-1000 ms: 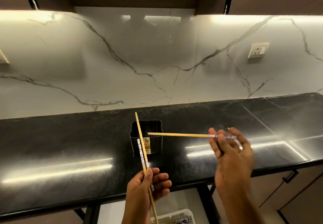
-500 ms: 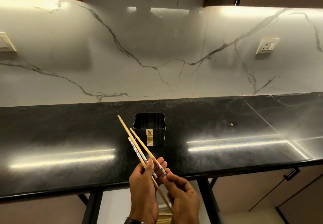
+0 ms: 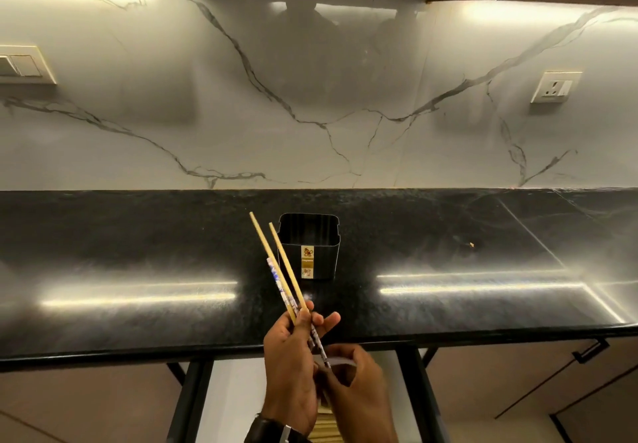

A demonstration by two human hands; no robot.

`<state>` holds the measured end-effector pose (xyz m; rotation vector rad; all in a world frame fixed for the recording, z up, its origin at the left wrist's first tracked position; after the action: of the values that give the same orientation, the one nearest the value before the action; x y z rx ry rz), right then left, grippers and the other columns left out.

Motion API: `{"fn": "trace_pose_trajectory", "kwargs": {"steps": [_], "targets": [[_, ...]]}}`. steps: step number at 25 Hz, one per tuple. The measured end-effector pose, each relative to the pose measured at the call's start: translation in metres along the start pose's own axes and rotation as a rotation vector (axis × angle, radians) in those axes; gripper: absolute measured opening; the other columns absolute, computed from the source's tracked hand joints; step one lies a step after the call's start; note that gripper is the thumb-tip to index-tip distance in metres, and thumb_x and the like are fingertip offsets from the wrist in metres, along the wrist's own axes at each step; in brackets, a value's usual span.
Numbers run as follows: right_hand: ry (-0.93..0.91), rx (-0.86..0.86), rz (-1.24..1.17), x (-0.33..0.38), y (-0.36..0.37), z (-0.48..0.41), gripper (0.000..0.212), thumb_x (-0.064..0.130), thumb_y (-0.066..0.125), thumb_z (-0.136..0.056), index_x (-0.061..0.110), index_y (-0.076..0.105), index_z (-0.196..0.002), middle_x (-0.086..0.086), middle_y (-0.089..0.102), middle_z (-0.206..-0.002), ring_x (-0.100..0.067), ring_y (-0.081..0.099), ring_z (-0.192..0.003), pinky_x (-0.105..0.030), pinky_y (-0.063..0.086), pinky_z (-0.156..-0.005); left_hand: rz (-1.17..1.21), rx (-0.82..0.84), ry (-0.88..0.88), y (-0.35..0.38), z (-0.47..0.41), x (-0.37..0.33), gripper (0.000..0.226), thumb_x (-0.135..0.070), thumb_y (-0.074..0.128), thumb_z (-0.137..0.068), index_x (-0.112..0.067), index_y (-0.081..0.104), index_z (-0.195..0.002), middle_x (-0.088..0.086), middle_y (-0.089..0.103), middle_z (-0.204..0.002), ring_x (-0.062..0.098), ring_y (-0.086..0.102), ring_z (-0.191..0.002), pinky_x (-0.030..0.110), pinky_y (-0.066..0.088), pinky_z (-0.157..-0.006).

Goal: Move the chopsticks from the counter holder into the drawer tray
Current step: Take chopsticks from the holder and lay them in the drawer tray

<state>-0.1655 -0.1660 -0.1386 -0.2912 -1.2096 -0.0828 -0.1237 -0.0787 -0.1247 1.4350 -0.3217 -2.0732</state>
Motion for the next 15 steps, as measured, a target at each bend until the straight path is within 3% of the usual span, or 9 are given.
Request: {"fn": "trace_pose_trajectory", "kwargs": {"steps": [3,6,9,12,15], "targets": [[0.085,0.196,0.05,0.004,-0.022,-0.002,0.009,0.004,0.08,-0.083,0.005,0.074,-0.089,-0.011,0.079,-0.071,-0.019,0.073,-0.056,-0.028,0.06,-0.059,0.182,-0.043,-0.005,-0.014,-0.008,-0.007,0.023,-0.017,0.046,-0.104,-0.005,0.061,-0.116,0.009,0.073,-0.075,0.034,0.077,-0.087,0.047,0.061,-0.077],[0.075,0.457,0.261,0.014,-0.059,-0.005,0.006,0.011,0.075,-0.089,0.008,0.079,-0.091,-0.008,0.08,-0.079,-0.015,0.07,-0.064,-0.023,0.058,-0.066,0.27,-0.111,0.069,-0.026,-0.02,-0.017,0.022,-0.018,0.046,-0.104,-0.005,0.06,-0.115,0.006,0.072,-0.071,0.029,0.077,-0.076,0.044,0.062,-0.071],[0.083,0.648,0.494,0.026,-0.094,-0.007,0.009,0.016,0.071,-0.093,0.02,0.079,-0.09,-0.002,0.079,-0.084,-0.007,0.072,-0.072,-0.018,0.056,-0.071,0.202,-0.198,0.186,-0.041,-0.029,-0.028,0.024,-0.021,0.046,-0.104,-0.009,0.062,-0.116,0.003,0.072,-0.077,0.023,0.075,-0.075,0.041,0.061,-0.073],[0.075,0.59,0.659,0.029,-0.123,-0.013,0.01,0.019,0.074,-0.091,0.026,0.078,-0.086,0.0,0.08,-0.084,-0.004,0.073,-0.071,-0.016,0.057,-0.071,-0.072,-0.182,0.354,-0.055,-0.032,-0.046,0.023,-0.02,0.044,-0.105,-0.013,0.065,-0.111,0.002,0.072,-0.081,0.018,0.073,-0.074,0.032,0.059,-0.068],[0.044,0.476,0.673,0.037,-0.136,-0.024,0.005,0.017,0.077,-0.087,0.021,0.081,-0.085,0.0,0.08,-0.078,-0.006,0.07,-0.064,-0.02,0.059,-0.068,-0.57,0.128,0.365,-0.045,-0.027,-0.045,0.021,-0.016,0.043,-0.104,-0.012,0.064,-0.102,0.004,0.077,-0.088,0.022,0.075,-0.083,0.033,0.06,-0.071]]}}
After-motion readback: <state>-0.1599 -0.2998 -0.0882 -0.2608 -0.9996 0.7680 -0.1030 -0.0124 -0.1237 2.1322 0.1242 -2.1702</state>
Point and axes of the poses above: each hand's wrist, its own z-axis away from the middle knuckle, its own y-axis out of the palm, x = y × z, the point moved 2 cm from there along -z, towards the middle knuckle
